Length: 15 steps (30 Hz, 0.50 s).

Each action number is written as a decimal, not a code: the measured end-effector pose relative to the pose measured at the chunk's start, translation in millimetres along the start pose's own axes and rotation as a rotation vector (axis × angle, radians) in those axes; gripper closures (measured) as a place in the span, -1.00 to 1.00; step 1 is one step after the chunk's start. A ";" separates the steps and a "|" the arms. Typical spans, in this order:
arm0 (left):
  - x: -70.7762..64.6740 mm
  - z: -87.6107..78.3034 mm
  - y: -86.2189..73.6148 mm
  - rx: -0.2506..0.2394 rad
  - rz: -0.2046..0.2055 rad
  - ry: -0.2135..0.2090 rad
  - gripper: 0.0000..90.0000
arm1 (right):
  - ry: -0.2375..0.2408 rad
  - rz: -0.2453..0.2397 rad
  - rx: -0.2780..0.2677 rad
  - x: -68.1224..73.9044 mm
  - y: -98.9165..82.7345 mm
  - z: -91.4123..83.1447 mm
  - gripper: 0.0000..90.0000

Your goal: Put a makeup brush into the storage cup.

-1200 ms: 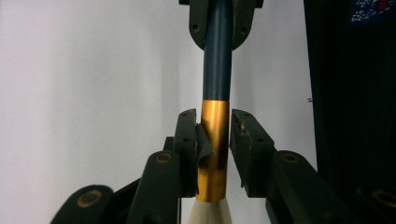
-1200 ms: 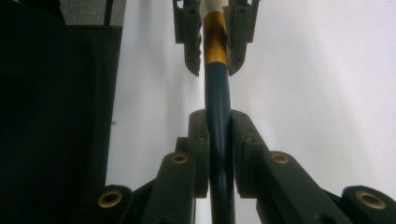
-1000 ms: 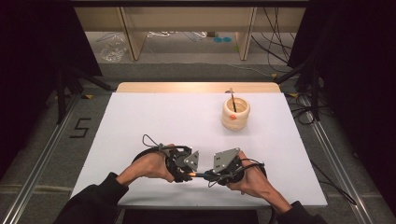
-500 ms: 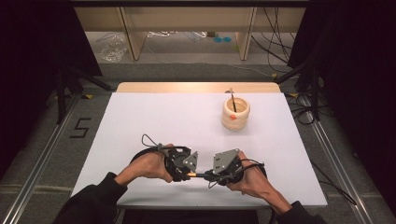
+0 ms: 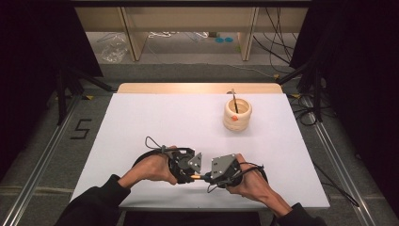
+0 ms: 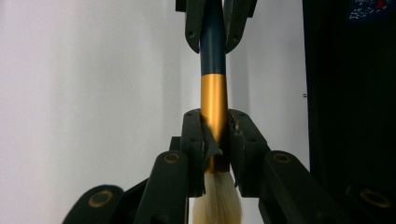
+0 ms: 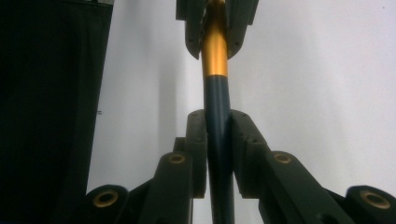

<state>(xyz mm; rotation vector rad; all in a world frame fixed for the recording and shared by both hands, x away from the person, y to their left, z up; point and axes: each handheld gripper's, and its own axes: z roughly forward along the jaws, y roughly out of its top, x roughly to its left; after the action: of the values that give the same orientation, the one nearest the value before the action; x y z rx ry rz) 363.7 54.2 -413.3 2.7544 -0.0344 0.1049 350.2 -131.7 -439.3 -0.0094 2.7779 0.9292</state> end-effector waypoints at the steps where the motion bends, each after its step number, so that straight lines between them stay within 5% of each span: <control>1: -0.2 -0.4 0.6 -0.001 -0.001 0.000 0.71 | 0.001 -0.005 -0.001 0.0 0.4 0.2 0.76; 15: -1.2 -2.3 3.3 -0.018 -0.002 0.007 0.72 | 0.005 -0.016 0.004 1.9 2.2 2.2 0.76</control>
<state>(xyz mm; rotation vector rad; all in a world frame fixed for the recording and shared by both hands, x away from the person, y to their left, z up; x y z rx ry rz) 362.2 52.1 -410.0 2.7359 -0.0310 0.1130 348.6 -128.5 -440.0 -0.0333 2.7796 0.9209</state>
